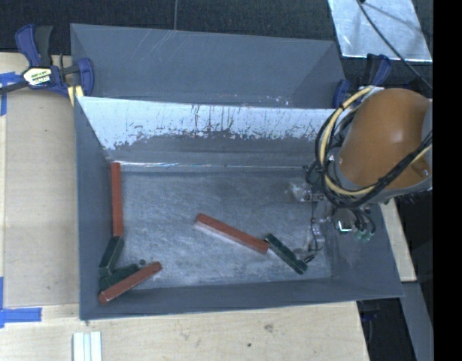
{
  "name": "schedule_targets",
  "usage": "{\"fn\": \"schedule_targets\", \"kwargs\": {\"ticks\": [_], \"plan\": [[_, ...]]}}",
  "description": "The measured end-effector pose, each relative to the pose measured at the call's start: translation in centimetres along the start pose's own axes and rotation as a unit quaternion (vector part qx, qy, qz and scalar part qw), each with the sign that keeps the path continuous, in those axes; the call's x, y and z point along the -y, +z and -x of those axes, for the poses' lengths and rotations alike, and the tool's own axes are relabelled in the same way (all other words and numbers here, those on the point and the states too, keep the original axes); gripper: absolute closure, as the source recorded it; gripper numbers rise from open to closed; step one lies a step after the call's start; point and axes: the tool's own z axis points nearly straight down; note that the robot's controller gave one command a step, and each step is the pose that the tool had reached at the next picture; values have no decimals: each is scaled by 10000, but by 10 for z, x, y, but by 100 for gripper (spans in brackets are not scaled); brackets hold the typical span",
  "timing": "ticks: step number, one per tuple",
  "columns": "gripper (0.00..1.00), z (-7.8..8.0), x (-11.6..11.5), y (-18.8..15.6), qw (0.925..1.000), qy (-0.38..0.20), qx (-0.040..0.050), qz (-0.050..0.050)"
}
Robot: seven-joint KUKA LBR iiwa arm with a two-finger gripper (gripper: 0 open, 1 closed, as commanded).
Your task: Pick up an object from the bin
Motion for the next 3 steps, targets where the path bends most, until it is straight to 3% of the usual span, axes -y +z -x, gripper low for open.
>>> {"fn": "schedule_targets", "kwargs": {"ticks": [1,2,3], "plan": [[0,-14,20,110,9907,1361,5,2],[0,-15,7,77,9683,2497,53,7],[0,-16,19,67,9744,2246,73,-2]]}}
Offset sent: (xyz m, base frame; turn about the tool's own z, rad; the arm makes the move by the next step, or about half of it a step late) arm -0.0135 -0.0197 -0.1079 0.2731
